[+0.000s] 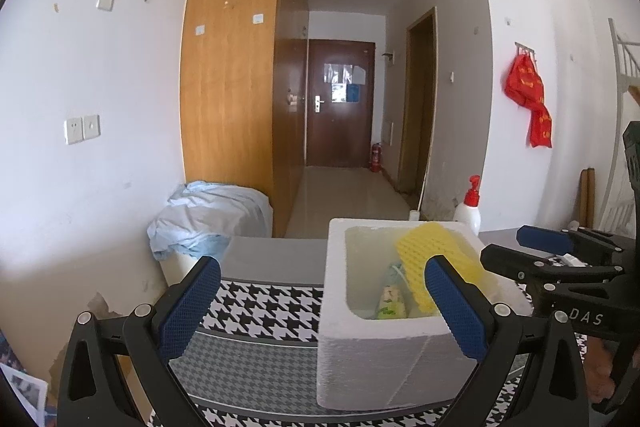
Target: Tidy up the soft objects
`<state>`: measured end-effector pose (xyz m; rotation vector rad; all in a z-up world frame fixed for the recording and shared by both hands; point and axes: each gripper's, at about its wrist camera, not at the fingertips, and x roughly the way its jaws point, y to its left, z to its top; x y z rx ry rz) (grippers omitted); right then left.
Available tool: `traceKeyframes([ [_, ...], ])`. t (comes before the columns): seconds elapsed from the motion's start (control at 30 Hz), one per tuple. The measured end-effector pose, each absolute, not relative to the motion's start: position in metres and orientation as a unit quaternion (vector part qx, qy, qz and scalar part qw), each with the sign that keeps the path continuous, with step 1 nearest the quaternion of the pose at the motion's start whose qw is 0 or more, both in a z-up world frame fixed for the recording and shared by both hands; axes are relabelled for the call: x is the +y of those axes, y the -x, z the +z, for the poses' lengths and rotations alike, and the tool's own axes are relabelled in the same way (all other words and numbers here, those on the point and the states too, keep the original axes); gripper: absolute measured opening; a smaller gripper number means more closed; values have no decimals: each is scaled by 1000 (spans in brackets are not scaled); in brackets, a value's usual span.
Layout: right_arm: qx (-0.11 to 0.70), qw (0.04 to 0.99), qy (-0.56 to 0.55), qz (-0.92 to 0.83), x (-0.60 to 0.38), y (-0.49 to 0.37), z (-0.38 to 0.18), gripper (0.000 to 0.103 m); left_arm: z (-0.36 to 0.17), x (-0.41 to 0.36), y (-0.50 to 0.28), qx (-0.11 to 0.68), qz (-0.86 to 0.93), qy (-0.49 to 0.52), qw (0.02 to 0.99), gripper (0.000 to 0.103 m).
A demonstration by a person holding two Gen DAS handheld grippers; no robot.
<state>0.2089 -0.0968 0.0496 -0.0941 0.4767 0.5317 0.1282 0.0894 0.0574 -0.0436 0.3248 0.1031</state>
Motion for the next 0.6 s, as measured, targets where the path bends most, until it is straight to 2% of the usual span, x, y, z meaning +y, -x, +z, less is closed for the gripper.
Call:
traceKeyframes([
  [0.03,231,936,43,260,-100,-207,50,69,58,88,-127,161,51,21,985,102],
  [0.13,223,940,35,256,-108,-200,53,83,61,83,-121,157,48,18,986,102],
  [0.23,217,943,39,251,-113,-192,55,87,64,78,-115,154,47,17,987,102],
  [0.33,205,946,35,249,-121,-183,56,97,67,71,-110,150,42,15,988,102],
  [0.6,186,954,27,234,-145,-160,60,102,72,52,-95,144,35,8,989,102],
])
